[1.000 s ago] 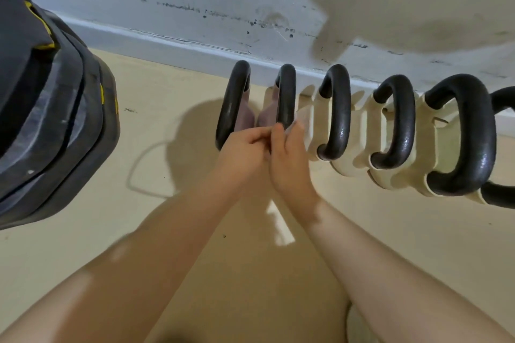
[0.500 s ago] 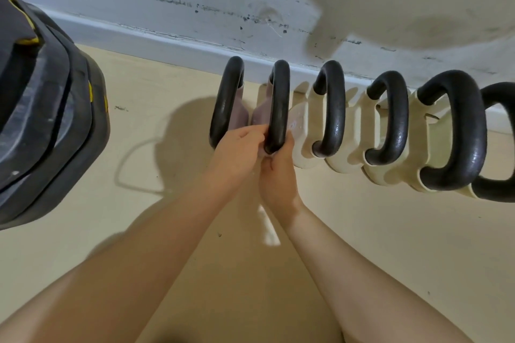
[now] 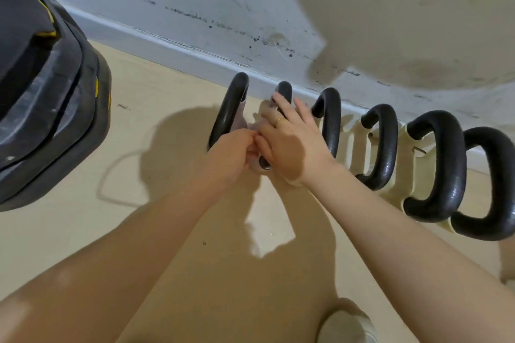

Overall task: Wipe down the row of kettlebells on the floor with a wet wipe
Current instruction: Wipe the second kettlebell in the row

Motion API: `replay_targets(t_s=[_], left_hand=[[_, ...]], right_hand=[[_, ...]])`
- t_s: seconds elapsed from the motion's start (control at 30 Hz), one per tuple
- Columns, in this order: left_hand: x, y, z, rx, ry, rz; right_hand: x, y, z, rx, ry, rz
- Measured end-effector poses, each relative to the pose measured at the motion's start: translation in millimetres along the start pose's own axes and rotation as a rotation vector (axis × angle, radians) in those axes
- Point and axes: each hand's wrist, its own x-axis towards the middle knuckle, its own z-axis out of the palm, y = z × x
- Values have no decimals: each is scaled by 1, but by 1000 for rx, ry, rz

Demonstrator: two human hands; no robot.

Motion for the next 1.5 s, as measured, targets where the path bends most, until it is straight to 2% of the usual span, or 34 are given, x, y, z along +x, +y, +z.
replay_targets(t_s=[0.1,0.2,0.27,0.33,0.4,0.53,0.7,0.8,0.87,0.97,1.03,1.17,1.3,1.37,1.5], left_hand=[[0,-13,3,354,36,133],[1,-18,12,544,91,214],[4,-20,16,594,130,256],[7,-22,16,563,143,276],[7,-23,18,506,153,261],[3,-20,20,524,166,236],[0,-21,20,588,169,257],[-2,-24,23,508,175,252],[-3,-23,23,470,186,245],[-5,-24,16,434,292,225],[-10,-26,9,416,364,216],[-28,-24,3,377,400,264],[-33,-16,-2,290,417,310],[-33,-14,-4,277,404,306],[-34,-11,-6,245,405,328]], right_hand=[[1,15,-9,-58,-77,-147],[19,28,-21,-57,-72,-7],[26,25,-19,-64,-151,-78],[26,24,-12,-68,-233,-298],[32,32,-18,-62,-278,-383],[54,45,-29,-87,-182,-152],[47,38,-19,-49,-262,-254],[42,50,-28,0,-112,-192],[36,37,-25,-19,-97,-228],[15,10,-5,-227,-111,-354],[-2,2,12,-293,-56,-403],[-9,3,24,-483,7,-461],[-18,-5,23,-538,-87,-390],[-30,-7,33,-597,-127,-419],[-18,-1,19,-630,-72,-391]])
